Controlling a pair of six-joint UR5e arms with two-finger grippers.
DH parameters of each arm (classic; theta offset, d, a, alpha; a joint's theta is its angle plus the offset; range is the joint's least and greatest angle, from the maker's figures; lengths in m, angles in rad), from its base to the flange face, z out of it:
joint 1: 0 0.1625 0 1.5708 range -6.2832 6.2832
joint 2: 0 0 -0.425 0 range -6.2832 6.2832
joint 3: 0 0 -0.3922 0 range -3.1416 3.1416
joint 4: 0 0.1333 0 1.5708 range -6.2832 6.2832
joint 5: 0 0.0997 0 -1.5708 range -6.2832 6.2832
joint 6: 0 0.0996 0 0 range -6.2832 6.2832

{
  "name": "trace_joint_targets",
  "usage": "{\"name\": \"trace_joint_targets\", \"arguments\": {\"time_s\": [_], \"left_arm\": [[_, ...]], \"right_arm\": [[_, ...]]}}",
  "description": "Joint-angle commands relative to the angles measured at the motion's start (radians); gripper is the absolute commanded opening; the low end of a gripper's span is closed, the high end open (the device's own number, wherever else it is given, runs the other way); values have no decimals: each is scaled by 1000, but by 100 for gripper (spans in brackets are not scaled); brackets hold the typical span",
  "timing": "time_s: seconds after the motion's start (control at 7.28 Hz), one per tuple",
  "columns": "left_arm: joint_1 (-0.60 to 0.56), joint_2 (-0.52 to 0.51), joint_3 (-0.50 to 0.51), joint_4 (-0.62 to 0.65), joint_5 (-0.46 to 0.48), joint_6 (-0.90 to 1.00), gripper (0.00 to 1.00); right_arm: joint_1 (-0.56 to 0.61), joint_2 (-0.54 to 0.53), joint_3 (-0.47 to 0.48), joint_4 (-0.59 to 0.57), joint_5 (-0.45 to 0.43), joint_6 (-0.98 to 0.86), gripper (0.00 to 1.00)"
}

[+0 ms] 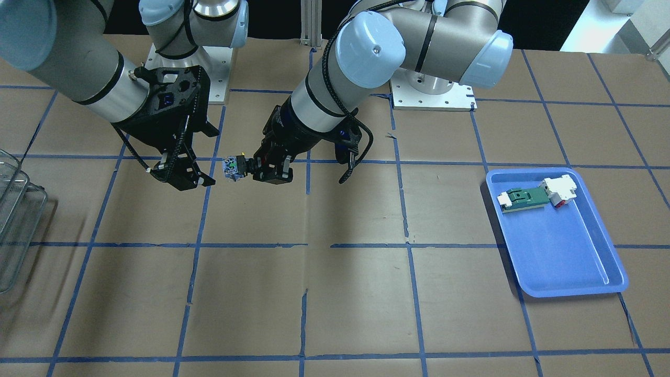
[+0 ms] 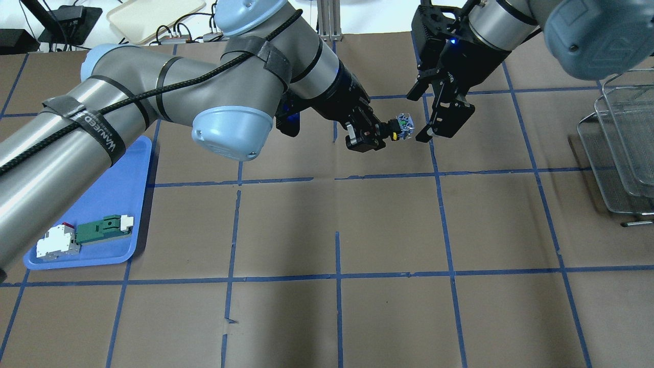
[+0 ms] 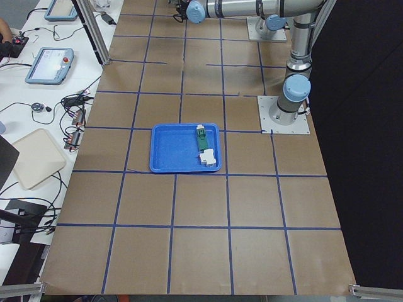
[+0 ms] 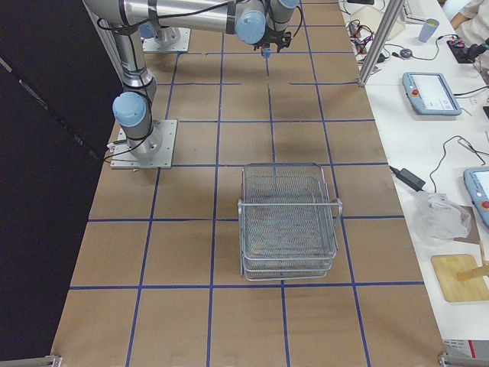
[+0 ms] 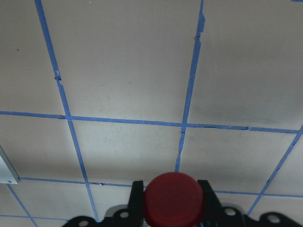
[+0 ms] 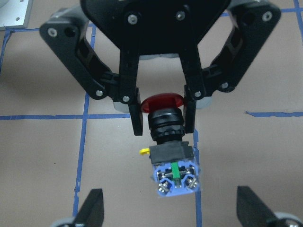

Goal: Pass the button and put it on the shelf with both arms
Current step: 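Close the right gripper on the button body below the left gripper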

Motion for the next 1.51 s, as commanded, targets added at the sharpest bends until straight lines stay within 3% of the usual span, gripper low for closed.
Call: {"name": "trace_joint_targets", "arguments": {"time_s": [0.0,0.55,1.24,1.37], "left_arm": [[0,1,0,0,0,0,0],[-2,4,0,0,0,0,0],[-2,15,0,0,-3,0,0],[-2,16,0,0,-3,0,0]], "right_arm": [[2,0,12,-22,13,1,100],[54,19,12,-77,-4,6,100],[52,19,32,-62,-7,6,99],[52,11,32,-62,-19,4,64]]}}
